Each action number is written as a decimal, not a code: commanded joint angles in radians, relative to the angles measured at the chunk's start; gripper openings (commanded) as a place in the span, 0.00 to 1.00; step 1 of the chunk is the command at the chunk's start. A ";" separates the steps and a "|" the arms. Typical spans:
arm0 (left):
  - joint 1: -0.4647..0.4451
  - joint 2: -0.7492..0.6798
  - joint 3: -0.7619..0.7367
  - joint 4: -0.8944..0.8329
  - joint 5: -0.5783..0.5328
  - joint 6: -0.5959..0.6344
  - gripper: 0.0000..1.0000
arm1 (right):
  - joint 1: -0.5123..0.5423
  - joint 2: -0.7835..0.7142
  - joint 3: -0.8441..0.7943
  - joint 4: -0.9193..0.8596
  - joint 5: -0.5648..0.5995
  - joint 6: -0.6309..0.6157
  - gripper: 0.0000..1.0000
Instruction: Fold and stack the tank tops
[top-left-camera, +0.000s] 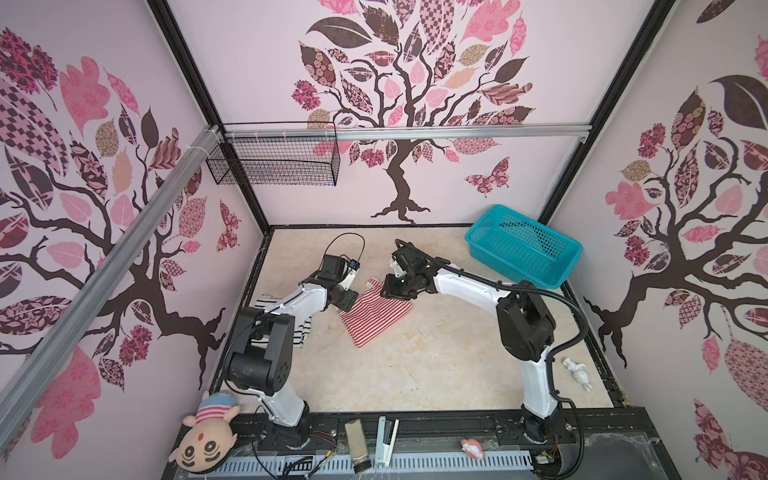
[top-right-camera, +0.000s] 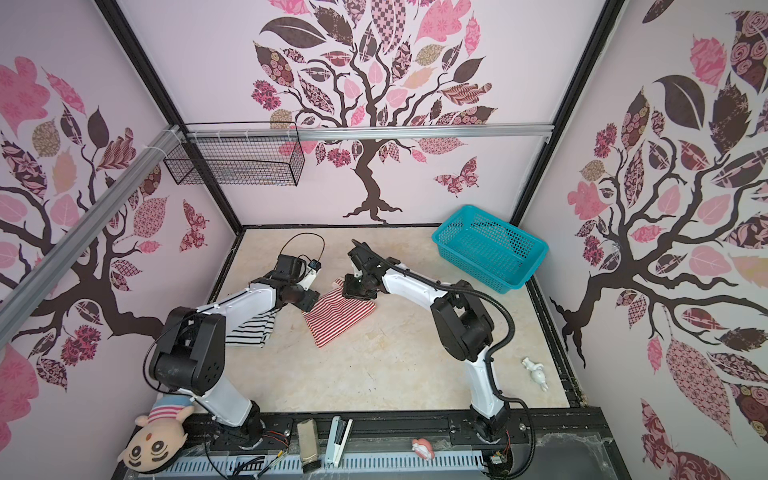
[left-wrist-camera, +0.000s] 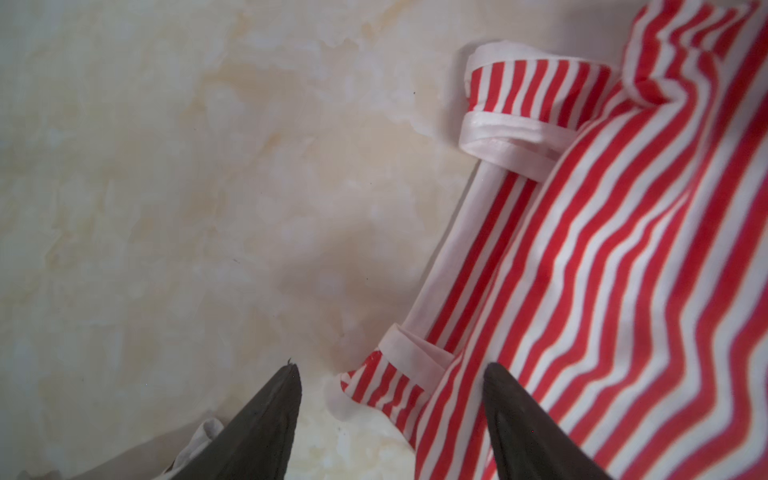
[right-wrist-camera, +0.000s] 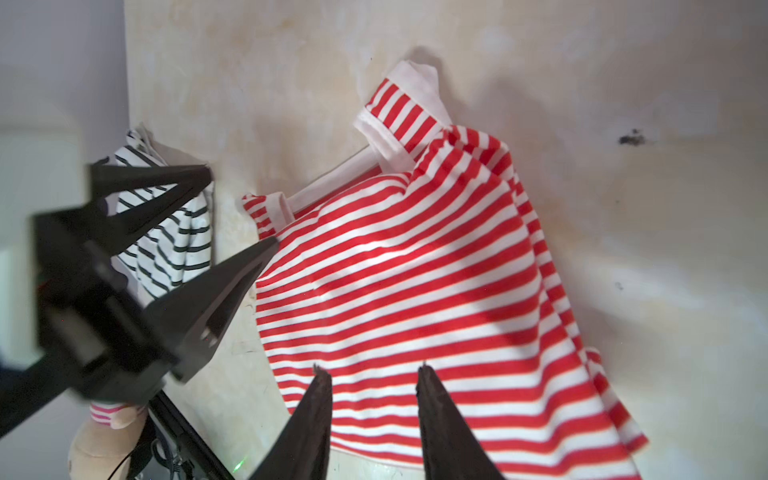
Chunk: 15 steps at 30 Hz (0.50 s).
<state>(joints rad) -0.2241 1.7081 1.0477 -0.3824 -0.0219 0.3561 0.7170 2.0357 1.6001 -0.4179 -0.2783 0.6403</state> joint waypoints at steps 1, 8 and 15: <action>0.008 0.067 0.085 -0.091 0.063 0.043 0.73 | 0.004 -0.029 -0.067 0.037 0.021 0.019 0.38; 0.005 0.145 0.158 -0.206 0.174 0.076 0.68 | 0.007 -0.066 -0.236 0.119 -0.001 0.042 0.38; -0.095 0.158 0.132 -0.284 0.232 0.091 0.49 | 0.008 -0.202 -0.386 0.098 0.081 0.038 0.39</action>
<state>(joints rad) -0.2687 1.8626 1.1854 -0.6090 0.1486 0.4316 0.7189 1.9263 1.2491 -0.2874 -0.2470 0.6750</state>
